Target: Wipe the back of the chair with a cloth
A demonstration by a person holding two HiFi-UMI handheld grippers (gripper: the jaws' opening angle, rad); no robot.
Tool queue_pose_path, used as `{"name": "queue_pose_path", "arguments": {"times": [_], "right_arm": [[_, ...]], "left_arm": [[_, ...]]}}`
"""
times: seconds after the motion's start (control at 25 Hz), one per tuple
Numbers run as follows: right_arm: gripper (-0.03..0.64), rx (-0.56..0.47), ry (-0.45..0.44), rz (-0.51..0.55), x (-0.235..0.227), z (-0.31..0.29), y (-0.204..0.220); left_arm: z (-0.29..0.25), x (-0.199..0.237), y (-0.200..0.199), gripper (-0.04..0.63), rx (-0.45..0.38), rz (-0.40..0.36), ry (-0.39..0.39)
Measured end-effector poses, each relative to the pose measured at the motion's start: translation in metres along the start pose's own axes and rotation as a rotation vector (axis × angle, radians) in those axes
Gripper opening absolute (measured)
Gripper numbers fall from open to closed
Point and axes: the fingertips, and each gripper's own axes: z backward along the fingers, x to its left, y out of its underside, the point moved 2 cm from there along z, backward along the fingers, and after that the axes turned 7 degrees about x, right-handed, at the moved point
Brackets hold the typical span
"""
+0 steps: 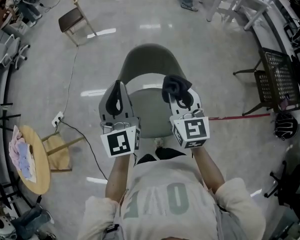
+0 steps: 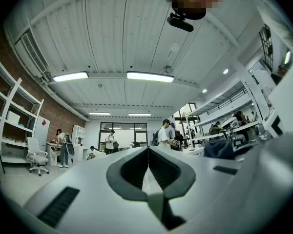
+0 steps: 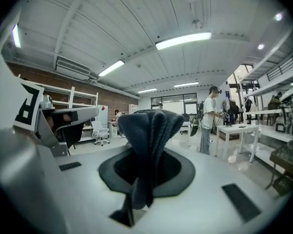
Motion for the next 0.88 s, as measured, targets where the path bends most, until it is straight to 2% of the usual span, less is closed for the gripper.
{"name": "queue_pose_path", "arguments": {"times": [0.36, 0.88], "right_arm": [[0.058, 0.013, 0.003, -0.048, -0.009, -0.023, 0.000], [0.058, -0.090, 0.075, -0.028, -0.015, -0.022, -0.032]], "left_arm": [[-0.032, 0.002, -0.004, 0.015, 0.004, -0.004, 0.016], [-0.047, -0.010, -0.018, 0.015, -0.047, 0.007, 0.099]]}}
